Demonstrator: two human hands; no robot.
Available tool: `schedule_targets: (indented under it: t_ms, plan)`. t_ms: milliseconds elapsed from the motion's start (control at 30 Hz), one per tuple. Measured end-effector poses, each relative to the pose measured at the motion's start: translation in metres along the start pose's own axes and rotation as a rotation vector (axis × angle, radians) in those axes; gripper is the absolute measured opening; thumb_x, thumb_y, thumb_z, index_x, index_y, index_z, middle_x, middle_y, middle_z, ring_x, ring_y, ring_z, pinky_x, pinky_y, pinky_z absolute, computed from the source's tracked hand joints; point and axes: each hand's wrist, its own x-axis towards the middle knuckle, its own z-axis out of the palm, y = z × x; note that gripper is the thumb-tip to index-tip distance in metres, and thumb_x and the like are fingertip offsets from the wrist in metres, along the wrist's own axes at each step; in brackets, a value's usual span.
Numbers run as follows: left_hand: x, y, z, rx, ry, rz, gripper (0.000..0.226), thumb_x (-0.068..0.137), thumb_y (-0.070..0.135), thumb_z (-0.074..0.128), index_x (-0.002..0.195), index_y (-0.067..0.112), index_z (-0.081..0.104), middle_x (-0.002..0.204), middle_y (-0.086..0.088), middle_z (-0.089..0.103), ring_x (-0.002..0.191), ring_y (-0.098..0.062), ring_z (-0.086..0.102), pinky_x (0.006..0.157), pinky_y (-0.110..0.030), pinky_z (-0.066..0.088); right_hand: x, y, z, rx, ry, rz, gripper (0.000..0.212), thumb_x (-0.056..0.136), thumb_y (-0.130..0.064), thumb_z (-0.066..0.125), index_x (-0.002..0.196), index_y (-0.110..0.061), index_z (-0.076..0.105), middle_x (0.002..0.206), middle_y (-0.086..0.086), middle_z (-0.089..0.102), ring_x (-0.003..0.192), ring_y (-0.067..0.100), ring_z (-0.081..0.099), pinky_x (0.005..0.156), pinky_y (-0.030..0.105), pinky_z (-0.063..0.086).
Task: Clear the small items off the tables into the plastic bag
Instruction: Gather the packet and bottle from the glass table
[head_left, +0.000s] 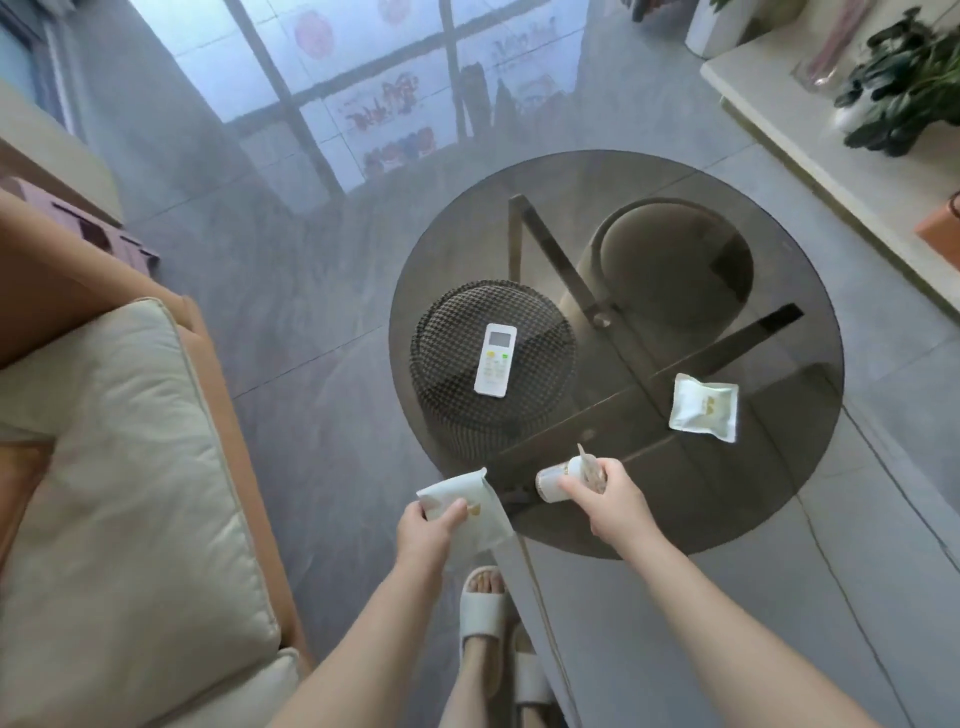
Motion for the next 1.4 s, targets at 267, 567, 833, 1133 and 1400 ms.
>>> schedule_targets:
  t_ms: [267, 567, 833, 1133, 1400]
  plan:
    - [-0.097, -0.048, -0.124, -0.309, 0.140, -0.047, 0.027, 0.086, 0.002, 0.064, 0.111, -0.008, 0.056, 0.096, -0.020, 0.064, 0.078, -0.030, 0.062, 0.069, -0.040, 0.053, -0.105, -0.018, 0.069, -0.094, -0.218, -0.067, 0.033, 0.086, -0.035, 0.063, 0.110, -0.018, 0.049, 0.085, 0.001, 0.056, 0.055, 0.014, 0.049, 0.040, 0.019, 0.037]
    - [-0.175, -0.130, -0.249, -0.651, 0.283, -0.065, 0.019, 0.084, 0.001, 0.065, 0.103, 0.000, 0.062, 0.099, -0.022, 0.065, 0.093, -0.036, 0.063, 0.089, -0.055, 0.048, -0.212, -0.038, 0.176, -0.272, -0.484, -0.160, 0.037, 0.081, -0.047, 0.066, 0.089, -0.015, 0.050, 0.067, 0.005, 0.062, 0.037, 0.009, 0.042, 0.036, 0.018, 0.031]
    - [-0.251, -0.233, -0.332, -0.865, 0.327, -0.058, 0.011, 0.082, 0.005, 0.063, 0.072, 0.008, 0.063, 0.076, -0.017, 0.067, 0.067, -0.029, 0.061, 0.061, -0.032, 0.045, -0.321, -0.018, 0.279, -0.565, -0.687, -0.327, 0.023, 0.085, -0.035, 0.058, 0.078, -0.018, 0.045, 0.046, -0.006, 0.045, 0.039, 0.012, 0.040, 0.037, 0.017, 0.026]
    - [-0.294, -0.381, -0.408, -1.089, 0.565, -0.186, 0.012, 0.088, 0.011, 0.051, 0.082, 0.011, 0.062, 0.089, -0.013, 0.065, 0.087, -0.029, 0.060, 0.075, -0.035, 0.043, -0.464, 0.023, 0.376, -0.648, -0.968, -0.398, 0.018, 0.088, -0.038, 0.057, 0.088, -0.020, 0.054, 0.069, -0.005, 0.052, 0.044, 0.008, 0.048, 0.038, 0.017, 0.027]
    - [-0.265, -0.413, -0.440, -1.008, 0.575, -0.319, 0.036, 0.092, 0.002, 0.039, 0.125, -0.005, 0.050, 0.124, -0.030, 0.053, 0.113, -0.043, 0.053, 0.089, -0.039, 0.046, -0.505, 0.084, 0.423, -1.514, -0.955, -0.480, 0.010, 0.082, -0.032, 0.052, 0.090, -0.030, 0.048, 0.076, -0.005, 0.050, 0.057, 0.014, 0.051, 0.041, 0.021, 0.038]
